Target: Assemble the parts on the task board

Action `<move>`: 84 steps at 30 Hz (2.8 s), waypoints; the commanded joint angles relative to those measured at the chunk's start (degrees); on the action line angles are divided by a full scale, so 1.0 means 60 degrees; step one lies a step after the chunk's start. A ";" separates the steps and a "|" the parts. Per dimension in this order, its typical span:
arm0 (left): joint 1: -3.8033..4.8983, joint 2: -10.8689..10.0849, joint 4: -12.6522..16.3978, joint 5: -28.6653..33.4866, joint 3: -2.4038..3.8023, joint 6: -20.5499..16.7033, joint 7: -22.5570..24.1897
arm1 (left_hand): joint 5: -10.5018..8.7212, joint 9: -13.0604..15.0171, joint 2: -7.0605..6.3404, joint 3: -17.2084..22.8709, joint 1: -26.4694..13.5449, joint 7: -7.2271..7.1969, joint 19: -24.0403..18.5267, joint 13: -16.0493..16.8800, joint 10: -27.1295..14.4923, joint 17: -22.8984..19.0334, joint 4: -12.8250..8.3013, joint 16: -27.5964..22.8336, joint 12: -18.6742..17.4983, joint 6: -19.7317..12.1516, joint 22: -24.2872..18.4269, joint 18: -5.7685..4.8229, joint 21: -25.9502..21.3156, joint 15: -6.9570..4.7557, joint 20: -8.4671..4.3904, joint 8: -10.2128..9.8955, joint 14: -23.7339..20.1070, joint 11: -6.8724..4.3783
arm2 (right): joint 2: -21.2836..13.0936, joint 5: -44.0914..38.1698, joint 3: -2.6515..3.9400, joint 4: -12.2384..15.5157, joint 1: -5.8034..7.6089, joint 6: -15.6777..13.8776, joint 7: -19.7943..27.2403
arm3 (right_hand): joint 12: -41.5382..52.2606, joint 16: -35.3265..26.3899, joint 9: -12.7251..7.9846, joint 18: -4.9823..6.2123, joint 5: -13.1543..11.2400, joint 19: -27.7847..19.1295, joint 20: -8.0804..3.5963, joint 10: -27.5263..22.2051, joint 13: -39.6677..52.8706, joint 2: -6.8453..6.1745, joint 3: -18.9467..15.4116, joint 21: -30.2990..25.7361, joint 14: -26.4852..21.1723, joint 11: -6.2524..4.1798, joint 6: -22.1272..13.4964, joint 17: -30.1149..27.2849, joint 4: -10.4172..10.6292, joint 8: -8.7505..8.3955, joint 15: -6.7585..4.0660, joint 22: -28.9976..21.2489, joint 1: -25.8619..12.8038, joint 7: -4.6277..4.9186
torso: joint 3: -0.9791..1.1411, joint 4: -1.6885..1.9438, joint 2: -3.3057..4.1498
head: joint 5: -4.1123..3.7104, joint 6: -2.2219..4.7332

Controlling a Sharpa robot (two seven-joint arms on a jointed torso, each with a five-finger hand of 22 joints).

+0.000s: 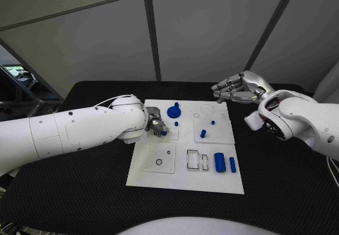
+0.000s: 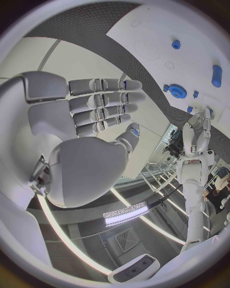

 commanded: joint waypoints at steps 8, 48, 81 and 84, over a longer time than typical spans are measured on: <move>-0.0015 -0.0005 0.0008 -0.0041 -0.0017 -0.0129 0.0025 | -0.0032 -0.0146 -0.0148 -0.0628 -0.0325 -0.0017 0.0590 0.0042 0.0099 0.1216 0.0268 -0.0044 0.0068 0.0141 0.1528 -0.0286 0.0067 -0.0048 -0.0014 -0.0041 0.0609 0.0001 | 0.0028 -0.0007 0.0007 -0.0032 0.0021 0.0100 0.0037 | -0.0033 -0.0040 -0.0003 0.0028 0.0058 0.0047 0.0018 0.0014 -0.0014 -0.0017 -0.0006 -0.0035 0.0023 0.0058 0.0007 -0.0013 0.0058 -0.0061 0.0031 -0.0016 -0.0088 0.0073 | -0.0002 0.0006 -0.0005 | -0.0025 0.0010; 0.0549 -0.0299 -0.0566 0.0408 0.1488 0.1045 0.0258 | -0.0014 -0.1195 -0.0371 -0.3646 0.1427 0.0560 0.0043 -0.1719 -0.1275 0.0996 0.0913 -0.0349 -0.1404 -0.1081 0.0302 -0.0013 -0.0921 0.0325 0.0308 -0.1094 0.0477 0.0474 | 0.0080 -0.0007 0.0005 -0.0311 0.0020 0.0109 0.0014 | -0.0035 -0.0043 -0.0004 0.0028 0.0101 0.0049 0.0020 0.0007 -0.0021 -0.0029 -0.0008 -0.0047 0.0018 0.0061 0.0000 -0.0018 0.0063 -0.0065 0.0034 -0.0023 -0.0098 0.0075 | 0.0007 0.0002 0.0001 | 0.0037 0.0141; 0.0571 0.1195 -0.3579 -0.0146 0.0734 0.2181 0.0777 | 0.0016 -0.1697 0.0165 -0.4571 0.2572 0.0503 0.0093 -0.1732 -0.1224 0.1019 0.1193 -0.0321 -0.1238 -0.0612 0.0401 -0.0023 -0.0901 0.0321 0.0320 -0.1326 0.0482 0.0452 | 0.0155 -0.0010 0.0005 -0.0312 0.0020 0.0118 0.0030 | -0.0033 -0.0043 -0.0003 0.0031 0.0143 0.0059 0.0019 0.0003 -0.0030 -0.0020 0.0013 -0.0068 0.0016 0.0058 -0.0005 -0.0026 0.0054 -0.0067 0.0031 -0.0036 -0.0078 0.0073 | 0.0004 0.0003 -0.0001 | 0.0063 0.0117; 0.0569 0.1223 -0.3620 -0.0150 0.0729 0.2283 0.0778 | 0.0017 -0.1704 0.0214 -0.4595 0.2649 0.0493 0.0128 -0.1603 -0.1132 0.1049 0.1185 -0.0283 -0.1122 -0.0565 0.0479 -0.0040 -0.0843 0.0313 0.0317 -0.1311 0.0496 0.0442 | 0.0163 -0.0010 0.0005 -0.0316 0.0020 0.0122 0.0030 | -0.0033 -0.0043 -0.0003 0.0031 0.0143 0.0059 0.0019 0.0003 -0.0030 -0.0020 0.0013 -0.0068 0.0016 0.0058 -0.0005 -0.0026 0.0054 -0.0067 0.0031 -0.0036 -0.0078 0.0073 | 0.0001 0.0009 -0.0006 | 0.0064 0.0109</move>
